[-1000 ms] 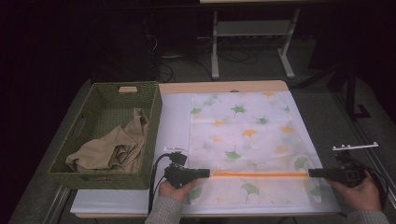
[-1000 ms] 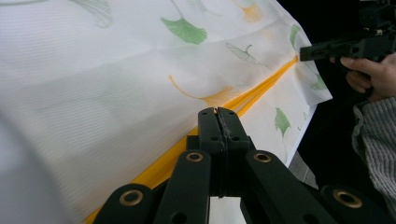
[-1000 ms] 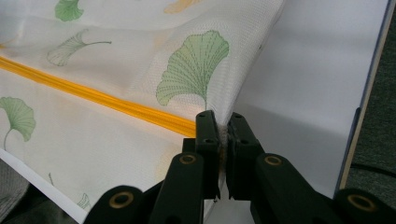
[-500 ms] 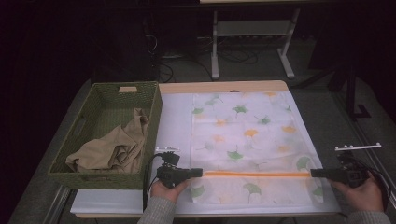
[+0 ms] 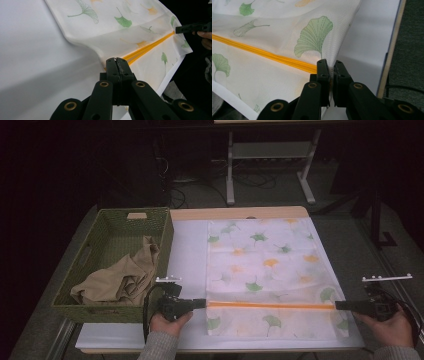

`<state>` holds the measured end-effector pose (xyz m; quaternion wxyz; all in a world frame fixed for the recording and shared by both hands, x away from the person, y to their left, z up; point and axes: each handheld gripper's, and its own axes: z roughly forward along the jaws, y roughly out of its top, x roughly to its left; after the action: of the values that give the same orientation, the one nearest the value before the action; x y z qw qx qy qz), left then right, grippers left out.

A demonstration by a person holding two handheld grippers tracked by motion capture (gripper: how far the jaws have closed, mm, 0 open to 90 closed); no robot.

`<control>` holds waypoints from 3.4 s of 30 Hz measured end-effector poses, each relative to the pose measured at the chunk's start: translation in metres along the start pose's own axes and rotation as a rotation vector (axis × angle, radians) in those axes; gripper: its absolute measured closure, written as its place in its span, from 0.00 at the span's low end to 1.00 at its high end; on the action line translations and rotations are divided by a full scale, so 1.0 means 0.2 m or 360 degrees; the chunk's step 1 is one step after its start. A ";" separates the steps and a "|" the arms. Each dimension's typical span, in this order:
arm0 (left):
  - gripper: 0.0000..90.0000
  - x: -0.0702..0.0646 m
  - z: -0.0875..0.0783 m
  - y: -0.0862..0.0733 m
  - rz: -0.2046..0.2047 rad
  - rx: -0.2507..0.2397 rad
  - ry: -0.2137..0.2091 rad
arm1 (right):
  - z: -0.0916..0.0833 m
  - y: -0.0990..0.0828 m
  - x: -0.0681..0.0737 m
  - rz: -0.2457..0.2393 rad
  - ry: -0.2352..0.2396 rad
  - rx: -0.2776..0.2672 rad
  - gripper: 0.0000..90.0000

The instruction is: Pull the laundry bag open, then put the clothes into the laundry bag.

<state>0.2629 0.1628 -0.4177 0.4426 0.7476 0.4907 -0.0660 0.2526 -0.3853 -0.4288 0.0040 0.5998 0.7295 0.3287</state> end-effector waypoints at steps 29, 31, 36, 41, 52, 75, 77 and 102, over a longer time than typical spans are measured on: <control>0.85 0.05 -0.01 0.00 0.0014 -0.0014 0.0032 | -0.09 0.01 0.11 -0.0204 0.0090 -0.0119 0.68; 0.83 0.04 -0.01 0.01 0.0012 -0.0018 0.0012 | -0.08 0.02 0.14 -0.0247 0.0104 -0.0106 0.65; 0.78 0.03 -0.01 0.04 0.0020 -0.0022 -0.0012 | -0.07 0.03 0.20 -0.0308 0.0133 -0.0102 0.60; 0.73 0.02 0.01 0.07 0.0019 -0.0008 -0.0036 | -0.04 0.04 0.25 -0.0364 0.0136 -0.0086 0.56; 0.65 0.02 -0.01 0.08 0.0013 -0.0018 -0.0099 | 0.01 0.08 0.39 -0.0509 0.0180 -0.0098 0.49; 0.44 -0.05 -0.24 0.22 0.0046 -0.0013 -0.0264 | 0.17 0.14 0.50 -0.0669 0.0250 -0.0039 0.41; 0.43 -0.05 -0.27 0.24 0.0047 -0.0014 -0.0276 | 0.18 0.14 0.50 -0.0673 0.0247 -0.0027 0.41; 0.33 0.23 -0.71 0.33 -0.0069 -0.0064 -0.0133 | 0.29 0.16 0.52 -0.0686 0.0252 0.0045 0.40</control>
<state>0.2915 0.2893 -0.3168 0.4762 0.7244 0.4890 -0.0969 0.2737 -0.2651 -0.4183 0.0084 0.4024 0.8434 0.3560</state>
